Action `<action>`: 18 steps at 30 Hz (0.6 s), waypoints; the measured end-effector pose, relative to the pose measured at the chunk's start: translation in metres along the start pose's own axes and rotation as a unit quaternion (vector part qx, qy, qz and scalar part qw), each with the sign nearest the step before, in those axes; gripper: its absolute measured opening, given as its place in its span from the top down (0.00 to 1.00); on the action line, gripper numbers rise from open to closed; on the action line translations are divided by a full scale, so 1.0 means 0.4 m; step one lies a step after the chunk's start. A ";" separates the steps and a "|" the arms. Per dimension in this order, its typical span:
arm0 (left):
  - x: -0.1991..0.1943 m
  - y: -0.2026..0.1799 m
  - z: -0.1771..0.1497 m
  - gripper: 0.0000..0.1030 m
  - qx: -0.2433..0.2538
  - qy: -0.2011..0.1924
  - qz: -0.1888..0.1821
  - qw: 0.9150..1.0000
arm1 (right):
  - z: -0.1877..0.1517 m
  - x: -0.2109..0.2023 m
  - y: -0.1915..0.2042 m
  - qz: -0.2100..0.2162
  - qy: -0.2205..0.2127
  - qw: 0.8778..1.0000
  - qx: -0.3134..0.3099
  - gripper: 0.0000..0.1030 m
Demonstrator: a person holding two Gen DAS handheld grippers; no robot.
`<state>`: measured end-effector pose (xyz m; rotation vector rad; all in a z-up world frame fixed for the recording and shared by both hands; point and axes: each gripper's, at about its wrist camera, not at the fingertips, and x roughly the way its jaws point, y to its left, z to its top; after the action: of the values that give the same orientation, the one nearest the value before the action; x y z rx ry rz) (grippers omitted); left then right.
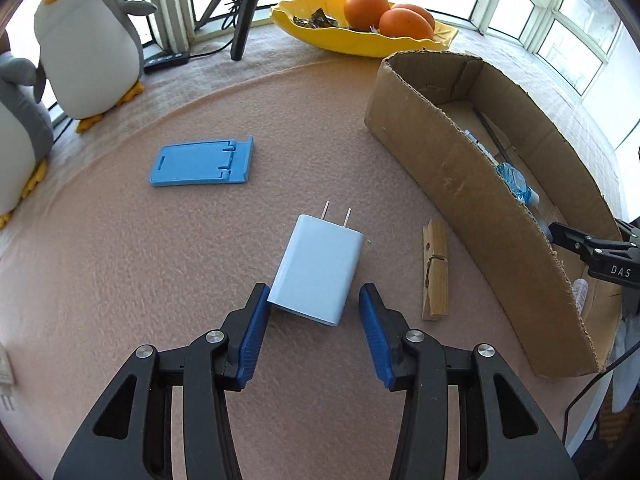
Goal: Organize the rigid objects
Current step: 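Move the left tool to the white charger and close on it, then carry the white charger into the box and open the left gripper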
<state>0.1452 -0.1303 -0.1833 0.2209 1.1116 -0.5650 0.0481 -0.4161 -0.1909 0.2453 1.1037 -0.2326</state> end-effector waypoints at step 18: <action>0.025 -0.010 0.047 0.63 0.040 -0.013 0.014 0.999 | -0.004 -0.006 0.010 -0.002 -0.003 1.000 -0.010 0.10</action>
<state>0.1611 -0.1453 -0.1835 0.2962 1.0605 -0.5867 0.0470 -0.4115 -0.1892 0.2241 1.1007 -0.2251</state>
